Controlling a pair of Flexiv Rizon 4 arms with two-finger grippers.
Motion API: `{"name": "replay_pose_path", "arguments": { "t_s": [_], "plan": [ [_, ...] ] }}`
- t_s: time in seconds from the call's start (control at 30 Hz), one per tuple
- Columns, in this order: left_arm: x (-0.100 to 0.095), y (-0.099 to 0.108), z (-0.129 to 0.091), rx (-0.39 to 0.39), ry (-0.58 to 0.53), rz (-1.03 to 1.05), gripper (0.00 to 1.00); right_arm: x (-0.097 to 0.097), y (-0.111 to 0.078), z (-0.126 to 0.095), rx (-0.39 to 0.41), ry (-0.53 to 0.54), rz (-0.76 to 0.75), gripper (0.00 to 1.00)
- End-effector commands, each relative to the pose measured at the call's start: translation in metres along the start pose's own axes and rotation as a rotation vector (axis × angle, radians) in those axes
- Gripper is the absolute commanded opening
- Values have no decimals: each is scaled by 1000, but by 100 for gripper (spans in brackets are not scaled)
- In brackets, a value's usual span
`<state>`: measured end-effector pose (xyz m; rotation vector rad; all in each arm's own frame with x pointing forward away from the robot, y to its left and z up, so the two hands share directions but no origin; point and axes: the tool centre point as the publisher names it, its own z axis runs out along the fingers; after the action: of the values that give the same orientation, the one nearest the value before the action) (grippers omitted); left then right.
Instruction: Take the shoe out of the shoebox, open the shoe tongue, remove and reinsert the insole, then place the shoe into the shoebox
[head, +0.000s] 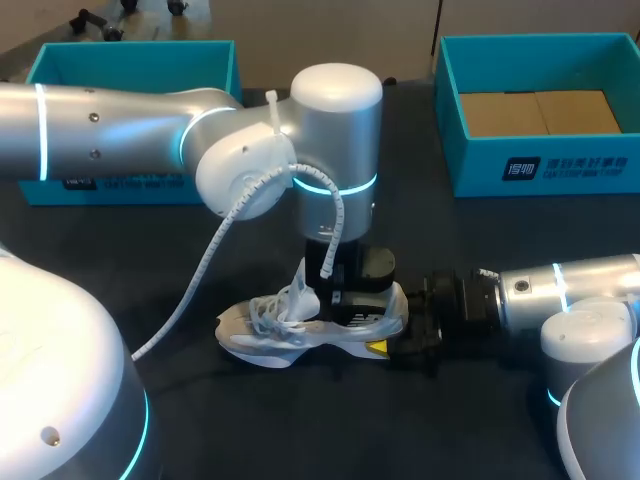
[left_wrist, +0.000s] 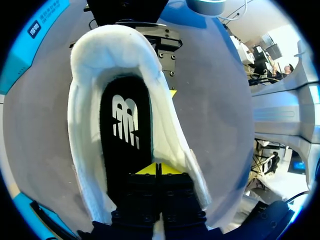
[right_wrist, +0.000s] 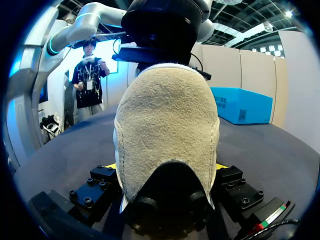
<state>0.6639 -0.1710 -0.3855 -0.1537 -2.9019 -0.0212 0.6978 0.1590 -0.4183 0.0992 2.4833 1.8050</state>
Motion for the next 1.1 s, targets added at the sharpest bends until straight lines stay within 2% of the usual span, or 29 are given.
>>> {"name": "replay_pose_path", "arguments": {
  "t_s": [0.03, 0.33, 0.53, 1.1],
  "plan": [
    [4, 0, 1, 4, -25, -2, 23, 1, 1, 1, 5, -1, 0, 0],
    [0, -5, 6, 6, -102, 1, 30, 1, 1, 1, 5, -1, 0, 0],
    [-5, -5, 10, 7, -160, -2, 38, 1, 1, 1, 5, -1, 0, 0],
    [-36, -11, 18, -13, -337, -27, 38, 1, 1, 1, 5, -1, 0, 0]
  ]
}}
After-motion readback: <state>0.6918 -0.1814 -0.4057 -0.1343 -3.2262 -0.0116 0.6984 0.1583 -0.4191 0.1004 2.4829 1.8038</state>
